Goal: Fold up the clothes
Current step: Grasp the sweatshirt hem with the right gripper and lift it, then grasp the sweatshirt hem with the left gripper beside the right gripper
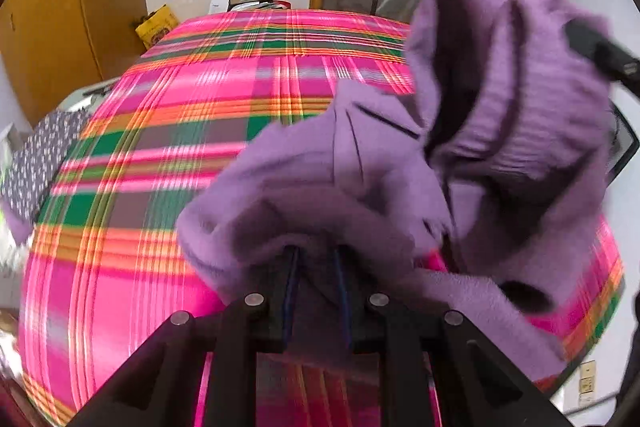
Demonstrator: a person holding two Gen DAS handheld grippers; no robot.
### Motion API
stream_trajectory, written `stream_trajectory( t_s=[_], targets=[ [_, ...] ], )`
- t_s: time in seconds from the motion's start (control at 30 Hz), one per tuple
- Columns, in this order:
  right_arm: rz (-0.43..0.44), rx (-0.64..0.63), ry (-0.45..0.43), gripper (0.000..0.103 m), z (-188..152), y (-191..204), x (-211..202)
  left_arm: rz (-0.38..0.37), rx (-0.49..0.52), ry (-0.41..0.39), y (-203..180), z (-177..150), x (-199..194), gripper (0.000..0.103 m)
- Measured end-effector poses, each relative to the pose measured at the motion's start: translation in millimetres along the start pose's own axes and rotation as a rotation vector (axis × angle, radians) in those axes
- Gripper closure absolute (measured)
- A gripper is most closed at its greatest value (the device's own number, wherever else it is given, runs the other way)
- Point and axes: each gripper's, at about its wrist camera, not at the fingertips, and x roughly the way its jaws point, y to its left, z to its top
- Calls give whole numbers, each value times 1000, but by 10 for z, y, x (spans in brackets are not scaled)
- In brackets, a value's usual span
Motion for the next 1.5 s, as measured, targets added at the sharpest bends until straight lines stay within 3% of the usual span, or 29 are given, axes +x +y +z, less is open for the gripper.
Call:
stream_trajectory(
  t_s=[0.17,0.4,0.57,0.8,0.97,1.03,1.1,1.17,1.33,1.5],
  targets=[
    [-1,32,-68,98,238,-194,-176,32,30,-39,-24,411,160,85],
    [5,57,-208,98,705,-381,-506,50,-10,-131,91,1103,229,85],
    [46,84,-320,98,979,-484,-777,35,-11,-216,175,1133,-97,85],
    [121,115,-234,98,856,-419,-476,-31,41,-241,-2,680,-469,85],
    [161,99,-246,98,860,-289,-446,-132,34,-293,-108,450,-787,83],
    [164,88,-261,98,863,-237,-473,-182,13,-331,-95,378,-935,73],
    [159,90,-242,98,775,-212,-424,-231,-7,-369,-82,307,-1082,56],
    [149,100,-184,98,600,-199,-316,-273,-24,-382,-72,209,-1168,53],
    [107,135,-41,98,108,-216,-89,-328,-27,-327,-139,-30,-1093,52],
    [-30,203,92,95,-404,-454,-3,-380,-24,-241,-313,-253,-905,52]
  ],
)
